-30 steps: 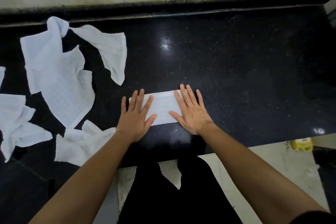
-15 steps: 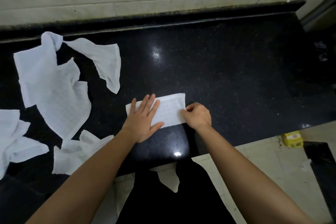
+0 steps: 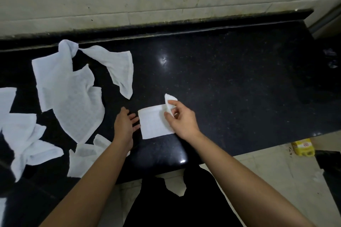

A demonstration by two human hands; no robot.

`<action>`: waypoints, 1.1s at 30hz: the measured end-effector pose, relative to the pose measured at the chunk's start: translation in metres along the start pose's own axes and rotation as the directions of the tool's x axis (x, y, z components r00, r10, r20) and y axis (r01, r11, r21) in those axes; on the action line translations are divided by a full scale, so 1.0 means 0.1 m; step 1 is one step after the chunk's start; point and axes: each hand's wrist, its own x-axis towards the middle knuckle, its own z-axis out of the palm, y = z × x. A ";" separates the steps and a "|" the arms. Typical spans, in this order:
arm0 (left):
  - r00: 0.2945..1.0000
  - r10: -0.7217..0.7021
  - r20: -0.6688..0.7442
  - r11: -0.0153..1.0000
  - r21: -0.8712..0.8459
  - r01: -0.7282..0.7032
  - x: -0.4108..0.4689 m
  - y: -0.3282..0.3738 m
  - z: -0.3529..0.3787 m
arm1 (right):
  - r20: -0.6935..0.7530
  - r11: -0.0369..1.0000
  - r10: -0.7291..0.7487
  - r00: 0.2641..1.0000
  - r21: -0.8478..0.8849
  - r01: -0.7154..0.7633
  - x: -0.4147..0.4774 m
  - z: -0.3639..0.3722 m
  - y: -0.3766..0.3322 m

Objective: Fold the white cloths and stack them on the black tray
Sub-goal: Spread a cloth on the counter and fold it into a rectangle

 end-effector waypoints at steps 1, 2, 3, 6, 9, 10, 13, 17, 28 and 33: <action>0.999 -0.030 0.036 0.999 -0.030 0.031 0.01 0.01 -0.06 | 0.039 0.996 -0.032 0.999 -0.079 0.035 -0.01 0.12 -0.04; 0.997 -0.033 0.072 0.999 -0.039 0.036 0.01 0.01 -0.12 | 0.078 0.986 -0.064 0.995 -0.146 0.075 -0.02 0.23 -0.06; 0.994 -0.029 0.108 0.998 -0.052 0.035 -0.01 0.02 -0.16 | 0.117 0.973 -0.092 0.989 -0.203 0.115 -0.03 0.33 -0.08; 0.981 -0.029 0.194 0.995 -0.088 0.047 -0.02 0.03 -0.27 | 0.230 0.922 -0.136 0.964 -0.327 0.208 -0.06 0.61 -0.06; 0.971 -0.027 0.239 0.995 -0.089 0.049 -0.01 0.04 -0.32 | 0.334 0.872 -0.147 0.931 -0.400 0.281 -0.12 0.74 -0.03; 0.971 -0.025 0.237 0.996 -0.076 0.044 -0.01 0.04 -0.33 | 0.351 0.863 -0.153 0.924 -0.407 0.298 -0.14 0.74 -0.01; 0.976 0.130 0.175 0.981 0.118 -0.152 -0.02 -0.01 -0.33 | 0.263 0.849 -0.234 0.936 -0.413 0.329 -0.20 0.63 0.05; 0.692 0.590 0.417 0.348 0.641 -0.684 0.07 -0.18 -0.41 | 0.065 0.727 -0.451 0.890 -0.552 0.409 -0.19 0.43 0.22; 0.570 0.286 0.770 -0.457 0.633 -0.625 0.43 -0.34 -0.58 | 0.431 0.366 -0.058 0.900 -0.830 0.421 0.21 0.35 0.42; 0.604 0.258 0.754 -0.396 0.653 -0.645 0.36 -0.29 -0.55 | 0.281 0.584 -0.180 0.942 -0.740 0.333 0.01 0.29 0.41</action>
